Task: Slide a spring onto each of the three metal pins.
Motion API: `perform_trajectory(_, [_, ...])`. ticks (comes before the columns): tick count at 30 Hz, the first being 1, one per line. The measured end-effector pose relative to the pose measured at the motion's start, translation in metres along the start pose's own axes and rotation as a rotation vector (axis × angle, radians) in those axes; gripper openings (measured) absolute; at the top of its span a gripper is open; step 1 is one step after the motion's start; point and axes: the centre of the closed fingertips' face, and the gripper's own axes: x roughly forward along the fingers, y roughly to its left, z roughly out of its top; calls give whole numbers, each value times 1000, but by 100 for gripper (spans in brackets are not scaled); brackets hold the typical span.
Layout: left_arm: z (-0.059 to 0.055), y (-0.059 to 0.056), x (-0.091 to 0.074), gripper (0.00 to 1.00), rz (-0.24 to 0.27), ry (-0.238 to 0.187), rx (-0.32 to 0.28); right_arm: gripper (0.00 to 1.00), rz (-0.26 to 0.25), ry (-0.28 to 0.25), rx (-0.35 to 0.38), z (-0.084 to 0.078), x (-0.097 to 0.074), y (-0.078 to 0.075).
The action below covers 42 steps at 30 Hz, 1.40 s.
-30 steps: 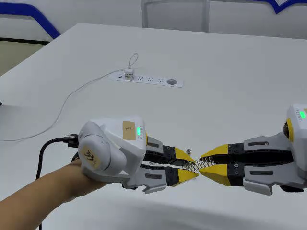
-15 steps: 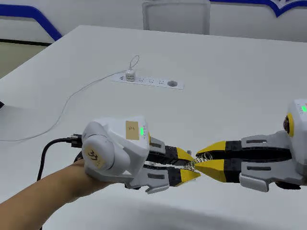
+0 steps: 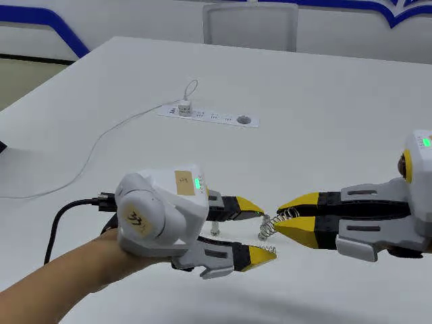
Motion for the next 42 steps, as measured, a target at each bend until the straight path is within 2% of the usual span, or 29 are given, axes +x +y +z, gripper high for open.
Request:
perform_trajectory(4, [-4, 4, -5, 40, 25, 11, -12, 11, -40, 23, 19, -6, -4, -12])
perform_trajectory(6, [-6, 6, -8, 42, 38, 19, -19, 11, -86, 36, 66, -11, -8, -23])
perform_trajectory(8, [-9, 9, -11, 45, 53, 23, -23, 11, -108, 49, 85, -14, -11, -32])
perform_trajectory(12, [-12, 12, -15, 48, 75, 21, -36, 11, -193, 101, 109, -28, -19, -55])
perform_trajectory(14, [-13, 14, -17, 52, 85, 24, -40, 11, -217, 122, 126, -35, -22, -62])
perform_trajectory(17, [-12, 15, -21, 58, 86, -4, -85, 11, -263, 151, 157, -46, -29, -77])
perform_trajectory(20, [-16, 20, -26, 60, 111, 0, -87, 11, -299, 172, 186, -55, -36, -89])
perform_trajectory(23, [-19, 27, -32, 65, 140, -3, -113, 11, -335, 218, 191, -67, -42, -100])
perform_trajectory(30, [-27, 40, -44, 74, 194, -6, -153, 11, -368, 275, 199, -83, -45, -114])
perform_trajectory(37, [-33, 45, -54, 81, 230, -9, -176, 11, -370, 318, 205, -94, -41, -120])
perform_trajectory(42, [-38, 44, -55, 82, 234, 10, -182, 11, -370, 333, 207, -98, -37, -124])
